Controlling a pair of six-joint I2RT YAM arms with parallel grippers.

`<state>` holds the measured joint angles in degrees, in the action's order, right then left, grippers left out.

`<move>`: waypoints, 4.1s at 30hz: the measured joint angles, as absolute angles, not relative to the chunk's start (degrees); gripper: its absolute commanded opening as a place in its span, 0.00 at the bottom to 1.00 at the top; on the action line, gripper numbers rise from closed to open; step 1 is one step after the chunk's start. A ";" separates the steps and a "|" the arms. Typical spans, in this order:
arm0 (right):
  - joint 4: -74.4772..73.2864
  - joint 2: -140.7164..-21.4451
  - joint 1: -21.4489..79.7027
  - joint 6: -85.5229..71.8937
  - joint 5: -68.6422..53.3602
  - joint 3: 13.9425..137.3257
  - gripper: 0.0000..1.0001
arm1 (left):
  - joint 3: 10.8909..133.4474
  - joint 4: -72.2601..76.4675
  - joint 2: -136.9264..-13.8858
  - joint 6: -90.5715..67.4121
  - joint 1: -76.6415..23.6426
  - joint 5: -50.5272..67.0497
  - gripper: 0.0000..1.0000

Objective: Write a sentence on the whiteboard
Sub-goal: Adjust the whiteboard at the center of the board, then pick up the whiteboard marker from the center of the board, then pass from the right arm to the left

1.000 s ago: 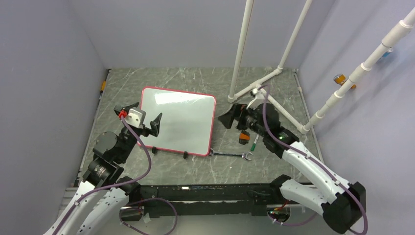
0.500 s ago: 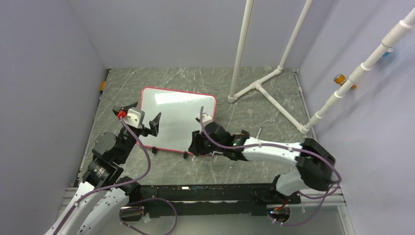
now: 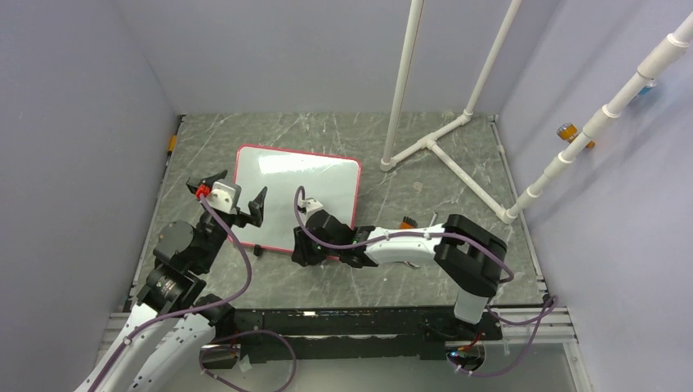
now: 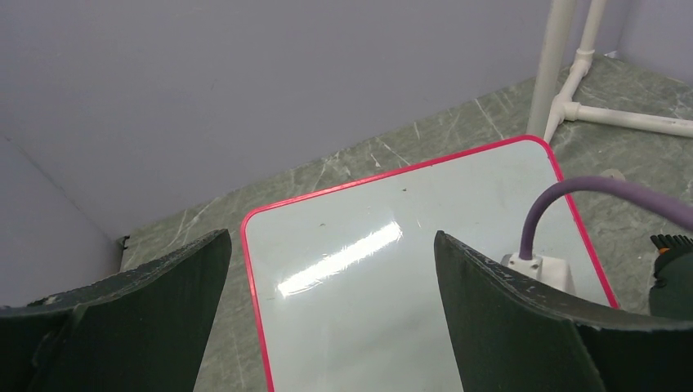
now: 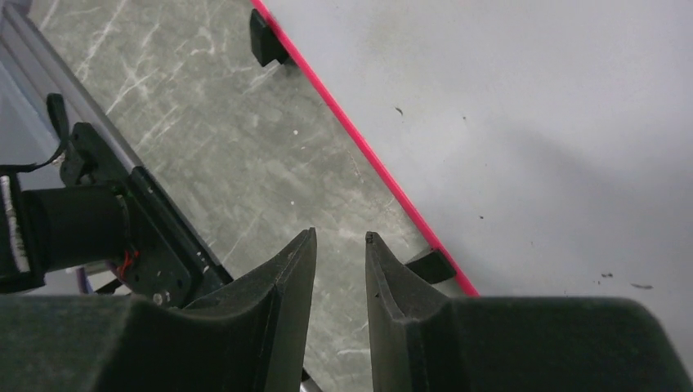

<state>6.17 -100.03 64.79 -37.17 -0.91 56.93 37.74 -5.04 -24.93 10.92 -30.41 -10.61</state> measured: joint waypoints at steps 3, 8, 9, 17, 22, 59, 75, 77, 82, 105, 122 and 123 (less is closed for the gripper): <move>6.22 -102.21 64.93 -37.74 -0.27 57.56 0.31 | 37.74 -5.04 -24.93 10.98 -30.41 -10.83 0.99; 6.04 -105.86 64.95 -38.19 0.54 58.35 0.30 | 37.74 -5.04 -24.84 11.31 -30.41 -10.90 0.99; 5.91 -106.15 65.01 -38.22 0.73 58.43 0.30 | 37.74 -5.06 -24.84 11.33 -30.41 -10.90 0.99; 2.20 -106.26 64.90 -38.81 5.85 58.46 0.30 | 37.74 -5.04 -24.84 11.33 -30.41 -10.90 0.99; 0.93 -104.95 62.96 -38.63 7.64 57.23 0.30 | 37.74 -5.04 -24.95 11.33 -30.41 -10.87 0.99; -27.90 -69.28 50.63 -42.04 28.47 48.07 1.00 | 37.74 -5.06 -25.96 11.25 -30.41 -9.87 0.99; -38.06 -76.55 21.32 -46.30 23.99 47.27 0.62 | 37.74 -5.10 -24.45 11.05 -30.41 -8.38 0.99; -37.21 -78.72 19.27 -45.95 21.89 46.46 0.58 | 37.74 -5.10 -24.29 11.03 -30.41 -8.32 0.99; -34.92 -82.81 15.46 -44.91 18.35 45.76 0.52 | 37.74 -5.10 -24.10 10.85 -30.41 -7.81 0.99; -30.48 -84.44 12.29 -42.06 13.08 46.54 0.00 | 37.74 -5.04 -24.99 10.61 -30.41 -4.80 0.99; -26.81 -55.35 12.29 -55.31 3.16 48.69 0.00 | 35.66 14.94 -37.91 -11.49 -30.44 16.56 0.89; -26.33 -55.11 12.29 -56.25 2.59 48.82 0.00 | 34.76 17.98 -38.87 -13.06 -30.50 17.98 0.87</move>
